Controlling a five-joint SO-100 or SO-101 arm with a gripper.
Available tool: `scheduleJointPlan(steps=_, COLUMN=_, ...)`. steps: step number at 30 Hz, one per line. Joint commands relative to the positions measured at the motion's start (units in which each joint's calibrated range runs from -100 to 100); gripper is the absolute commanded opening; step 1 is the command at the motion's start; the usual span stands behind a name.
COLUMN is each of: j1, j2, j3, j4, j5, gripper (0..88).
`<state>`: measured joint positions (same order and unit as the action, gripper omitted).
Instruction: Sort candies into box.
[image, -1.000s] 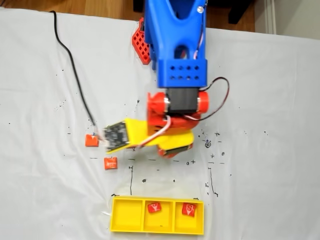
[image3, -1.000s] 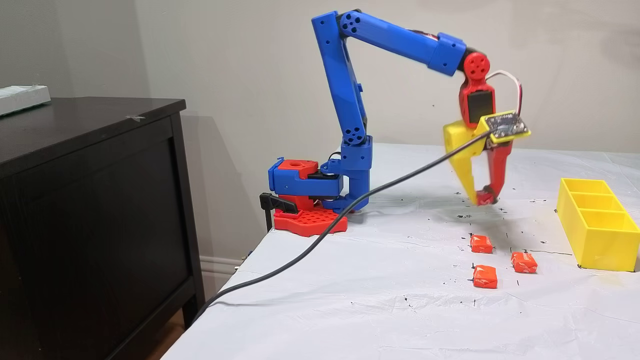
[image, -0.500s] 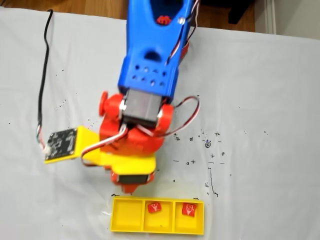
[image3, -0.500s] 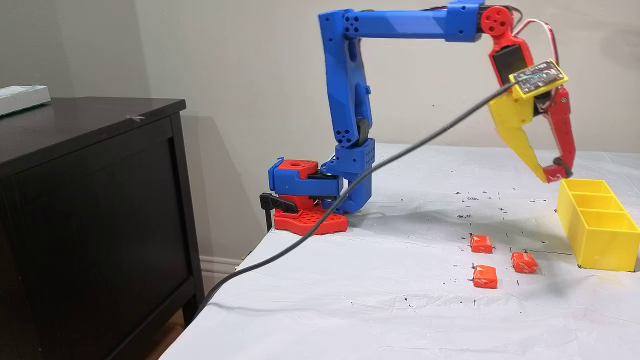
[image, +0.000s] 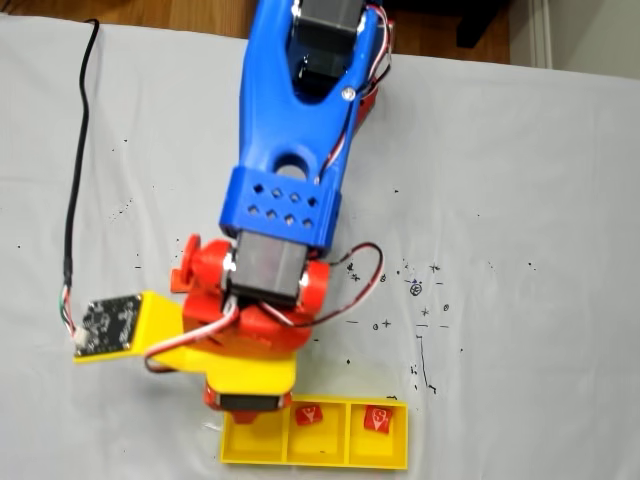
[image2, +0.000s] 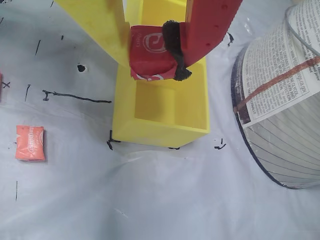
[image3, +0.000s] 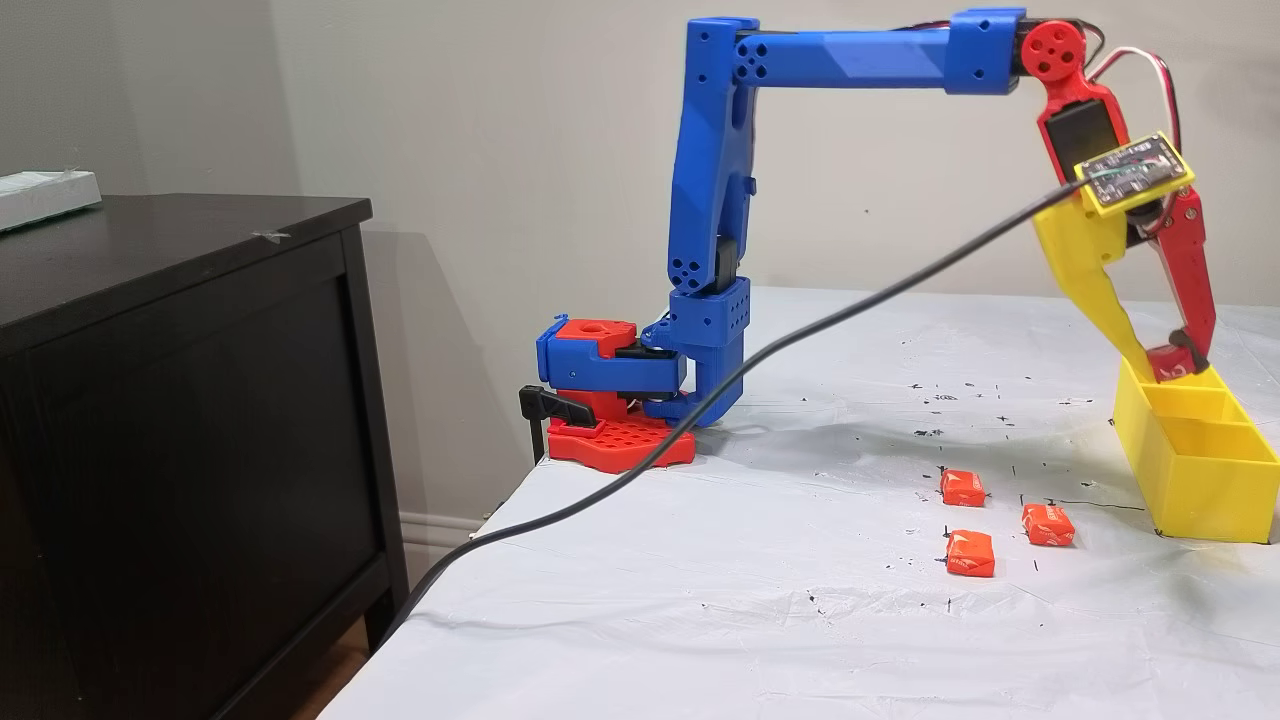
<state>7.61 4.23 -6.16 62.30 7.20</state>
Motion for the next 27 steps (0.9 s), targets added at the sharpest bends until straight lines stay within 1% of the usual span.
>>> scheduleJointPlan(steps=1, j1=-1.36, j2=0.43, j3=-8.45, j4=-0.04, j5=-0.59, gripper=0.2)
scheduleJointPlan(steps=14, j1=-2.54, j2=7.64, j3=-13.55, j4=-1.76, j5=-1.95, gripper=0.1)
scheduleJointPlan(steps=24, j1=-2.35, j2=8.75, j3=-13.73, j4=-1.76, j5=-1.37, gripper=0.5)
scheduleJointPlan(steps=25, j1=-2.35, j2=8.58, j3=-13.55, j4=-1.76, j5=-1.22, gripper=4.4)
scheduleJointPlan(steps=27, j1=-2.26, j2=8.24, j3=-13.19, j4=-1.76, j5=-1.17, gripper=15.6)
